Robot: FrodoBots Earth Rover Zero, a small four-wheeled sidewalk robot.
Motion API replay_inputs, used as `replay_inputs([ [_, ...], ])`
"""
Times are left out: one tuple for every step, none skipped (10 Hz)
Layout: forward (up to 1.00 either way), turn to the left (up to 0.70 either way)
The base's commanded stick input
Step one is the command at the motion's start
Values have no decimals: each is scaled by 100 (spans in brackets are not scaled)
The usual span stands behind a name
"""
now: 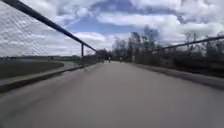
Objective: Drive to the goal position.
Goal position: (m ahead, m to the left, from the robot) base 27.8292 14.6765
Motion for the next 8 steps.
replay_inputs([
  [95,0],
  [95,0],
  [95,0],
  [95,0],
  [95,0],
  [95,0],
  [95,0],
  [95,-1],
])
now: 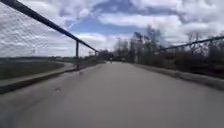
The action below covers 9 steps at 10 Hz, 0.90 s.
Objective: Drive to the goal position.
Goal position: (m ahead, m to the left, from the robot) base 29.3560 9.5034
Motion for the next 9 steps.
replay_inputs([
  [95,-2],
  [95,-2],
  [95,-2],
  [95,-2],
  [95,-2],
  [95,-2],
  [95,-4],
  [95,-17],
  [95,-29],
])
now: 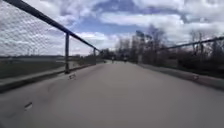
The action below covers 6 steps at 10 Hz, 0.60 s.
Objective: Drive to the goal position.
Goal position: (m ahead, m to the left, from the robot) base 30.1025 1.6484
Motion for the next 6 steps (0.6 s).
replay_inputs([
  [95,-23],
  [95,0],
  [95,0],
  [95,0],
  [95,0],
  [95,0],
])
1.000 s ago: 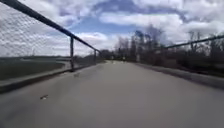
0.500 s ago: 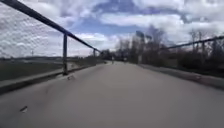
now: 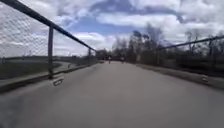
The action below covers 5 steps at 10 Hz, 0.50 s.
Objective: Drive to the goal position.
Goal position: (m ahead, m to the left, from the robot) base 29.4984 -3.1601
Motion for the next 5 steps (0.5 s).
replay_inputs([
  [95,0],
  [95,0],
  [95,0],
  [95,0],
  [95,0],
])
